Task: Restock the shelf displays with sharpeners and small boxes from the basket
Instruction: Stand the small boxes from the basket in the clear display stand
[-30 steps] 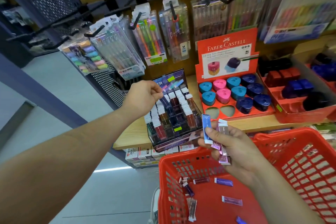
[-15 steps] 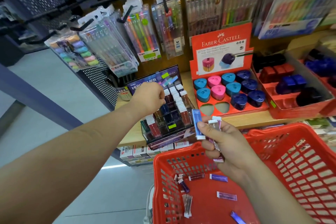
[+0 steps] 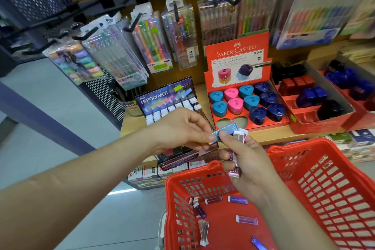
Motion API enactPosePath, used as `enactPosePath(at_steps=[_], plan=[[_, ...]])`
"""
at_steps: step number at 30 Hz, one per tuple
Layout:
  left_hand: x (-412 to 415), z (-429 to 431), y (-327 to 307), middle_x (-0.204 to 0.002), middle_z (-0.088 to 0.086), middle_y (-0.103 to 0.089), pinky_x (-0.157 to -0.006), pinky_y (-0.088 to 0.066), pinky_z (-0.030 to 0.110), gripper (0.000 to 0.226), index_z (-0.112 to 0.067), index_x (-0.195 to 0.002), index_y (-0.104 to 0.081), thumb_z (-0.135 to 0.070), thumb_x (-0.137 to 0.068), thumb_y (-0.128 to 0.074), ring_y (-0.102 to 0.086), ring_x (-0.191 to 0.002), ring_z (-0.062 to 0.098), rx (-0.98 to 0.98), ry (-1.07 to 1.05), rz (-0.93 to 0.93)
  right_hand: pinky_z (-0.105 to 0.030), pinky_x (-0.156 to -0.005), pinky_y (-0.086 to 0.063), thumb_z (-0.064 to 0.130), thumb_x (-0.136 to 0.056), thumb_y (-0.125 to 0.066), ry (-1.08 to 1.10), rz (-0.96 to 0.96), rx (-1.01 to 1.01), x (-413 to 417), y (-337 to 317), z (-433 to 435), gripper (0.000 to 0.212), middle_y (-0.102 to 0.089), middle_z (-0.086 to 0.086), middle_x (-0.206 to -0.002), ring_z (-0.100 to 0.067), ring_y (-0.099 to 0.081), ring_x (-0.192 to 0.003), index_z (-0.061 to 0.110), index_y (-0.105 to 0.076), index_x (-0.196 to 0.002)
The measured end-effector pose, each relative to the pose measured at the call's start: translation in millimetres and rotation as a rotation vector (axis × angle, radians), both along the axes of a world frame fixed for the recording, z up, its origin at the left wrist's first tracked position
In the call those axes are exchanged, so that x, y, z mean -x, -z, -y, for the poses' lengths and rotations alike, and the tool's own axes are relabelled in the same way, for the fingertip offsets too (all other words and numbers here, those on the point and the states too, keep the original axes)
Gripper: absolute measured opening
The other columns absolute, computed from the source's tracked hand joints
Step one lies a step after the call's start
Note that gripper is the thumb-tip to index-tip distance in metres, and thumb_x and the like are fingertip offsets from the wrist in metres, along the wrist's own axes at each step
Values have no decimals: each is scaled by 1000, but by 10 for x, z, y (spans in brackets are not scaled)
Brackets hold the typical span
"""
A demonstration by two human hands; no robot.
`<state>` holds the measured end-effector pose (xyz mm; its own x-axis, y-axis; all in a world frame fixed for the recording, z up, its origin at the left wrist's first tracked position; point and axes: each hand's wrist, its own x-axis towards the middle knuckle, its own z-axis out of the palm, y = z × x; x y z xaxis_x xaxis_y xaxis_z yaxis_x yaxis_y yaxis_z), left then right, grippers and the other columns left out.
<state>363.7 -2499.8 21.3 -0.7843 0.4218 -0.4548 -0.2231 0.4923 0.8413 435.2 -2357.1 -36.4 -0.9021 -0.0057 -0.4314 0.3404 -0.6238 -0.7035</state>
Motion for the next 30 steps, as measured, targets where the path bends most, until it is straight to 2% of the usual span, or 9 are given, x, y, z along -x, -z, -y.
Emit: enactPosePath(at_steps=[2,4,6,8,12,17,22,25,30], plan=[[28,39,-63,-79,19,-72,-64,-58,21,5,-1,-88,-69,-2,-83,-69,-67,-69,19,19,-65,-85,-14,-34,-27,18,-87,-65,-1,16,15,-1,9,10,11,-64,-5,-71,-6,-40,-44,11,-64,-96],[138,141,-161,-84,18,-72,-67,-59,23,9,-6,-93,-71,-4,-88,-64,-68,-72,20,77,-161,-263,-16,-35,-29,21,-90,-64,12,56,73,0,7,-12,15,-64,-3,-75,-8,-41,-47,12,-63,-102],[301,316,-226,-83,12,-73,-71,-60,27,12,-11,-99,-72,-10,-91,-62,-71,-74,19,213,-215,-477,-18,-37,-33,17,-94,-56,19,86,169,3,-2,-50,10,-61,-7,-77,-11,-46,-52,9,-62,-98],[431,490,-209,-79,5,-73,-75,-60,30,14,-14,-102,-72,-15,-91,-63,-71,-73,15,398,-196,-646,-20,-41,-40,7,-94,-49,14,80,235,4,-7,-78,13,-62,-12,-79,-15,-53,-58,3,-61,-93],[495,609,-38,-80,0,-72,-78,-54,24,17,-12,-104,-72,-18,-89,-67,-67,-70,7,615,-120,-793,-21,-50,-54,1,-98,-46,-18,59,229,10,-21,-106,18,-70,-19,-86,-20,-69,-69,-8,-60,-106],[546,545,129,-94,3,-72,-88,-53,32,18,-13,-105,-72,-22,-90,-66,-67,-84,15,703,-42,-856,-17,-39,-49,10,-96,-53,-18,74,179,6,-30,-111,20,-74,-16,-92,-23,-74,-73,0,-63,-110],[597,490,272,-93,2,-72,-84,-52,30,16,-14,-101,-71,-22,-92,-62,-65,-86,18,799,104,-885,-13,-30,-33,13,-92,-58,-18,70,92,21,-15,-71,13,-67,-6,-69,-15,-67,-53,6,-66,-101],[612,487,344,-94,-1,-71,-79,-49,29,14,-17,-97,-72,-24,-92,-61,-64,-84,18,869,149,-876,-13,-31,-25,16,-90,-61,-48,41,32,34,-1,-55,11,-60,-2,-58,-8,-51,-44,9,-67,-96],[630,405,335,-94,0,-72,-78,-50,31,15,-17,-95,-73,-23,-91,-60,-64,-87,21,980,159,-883,-14,-33,-23,-1,-89,-59,-80,37,33,60,52,-66,9,-57,-2,-64,-8,-42,-46,5,-60,-95]])
